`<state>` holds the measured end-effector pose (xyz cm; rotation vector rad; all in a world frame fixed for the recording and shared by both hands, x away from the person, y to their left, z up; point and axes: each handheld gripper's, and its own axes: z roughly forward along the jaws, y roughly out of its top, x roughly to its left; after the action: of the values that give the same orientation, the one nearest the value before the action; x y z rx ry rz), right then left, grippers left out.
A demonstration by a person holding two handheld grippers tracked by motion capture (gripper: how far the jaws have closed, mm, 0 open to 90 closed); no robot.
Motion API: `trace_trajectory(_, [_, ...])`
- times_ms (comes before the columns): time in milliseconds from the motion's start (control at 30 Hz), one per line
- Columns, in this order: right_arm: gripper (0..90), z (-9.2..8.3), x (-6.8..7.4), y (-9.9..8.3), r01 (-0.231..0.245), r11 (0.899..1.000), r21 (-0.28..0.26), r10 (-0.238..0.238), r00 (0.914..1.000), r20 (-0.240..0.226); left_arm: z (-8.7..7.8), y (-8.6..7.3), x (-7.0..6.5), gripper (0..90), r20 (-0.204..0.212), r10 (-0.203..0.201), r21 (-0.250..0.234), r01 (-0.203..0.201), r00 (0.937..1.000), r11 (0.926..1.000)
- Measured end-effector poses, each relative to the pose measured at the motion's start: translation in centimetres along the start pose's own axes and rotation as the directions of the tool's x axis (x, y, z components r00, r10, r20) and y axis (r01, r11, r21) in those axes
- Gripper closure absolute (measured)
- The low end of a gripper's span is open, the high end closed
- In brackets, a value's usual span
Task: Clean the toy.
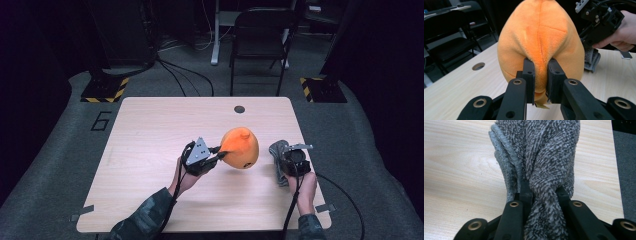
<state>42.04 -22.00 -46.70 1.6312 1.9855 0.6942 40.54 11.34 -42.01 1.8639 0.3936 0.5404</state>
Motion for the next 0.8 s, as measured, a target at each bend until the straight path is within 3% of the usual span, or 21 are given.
trace_trajectory(33, [74.8,0.0,0.0,0.0,0.0,1.0,-0.002,0.0,1.0,0.0,-0.1,0.2,0.0,79.5,-0.008,0.008,0.002,-0.008,0.9999,1.0])
trace_trajectory(233, [74.9,-0.6,0.2,0.3,0.01,1.0,-0.021,-0.01,0.9999,-0.012,0.1,0.7,0.2,79.0,0.04,0.0,0.075,-0.003,0.9992,0.9972])
trace_trajectory(267, [74.8,-0.7,0.3,0.3,0.012,1.0,-0.028,-0.012,0.9999,-0.011,0.3,0.7,0.2,79.0,0.05,0.012,0.091,-0.016,0.9987,0.9957])
trace_trajectory(467, [74.7,-2.6,0.8,1.1,0.017,0.996,-0.09,-0.023,0.9976,-0.065,1.5,0.2,0.2,78.4,0.077,0.013,0.163,-0.026,0.9969,0.9863])
trace_trajectory(633, [74.7,-4.8,2.0,2.1,0.037,0.988,-0.153,-0.056,0.9913,-0.119,2.2,-0.2,0.2,77.9,0.087,-0.008,0.183,-0.008,0.9961,0.9832])
trace_trajectory(800, [74.7,-7.6,4.6,3.4,0.083,0.972,-0.222,-0.122,0.9785,-0.167,2.5,-0.5,0.1,77.6,0.088,-0.008,0.204,-0.01,0.9961,0.9789])
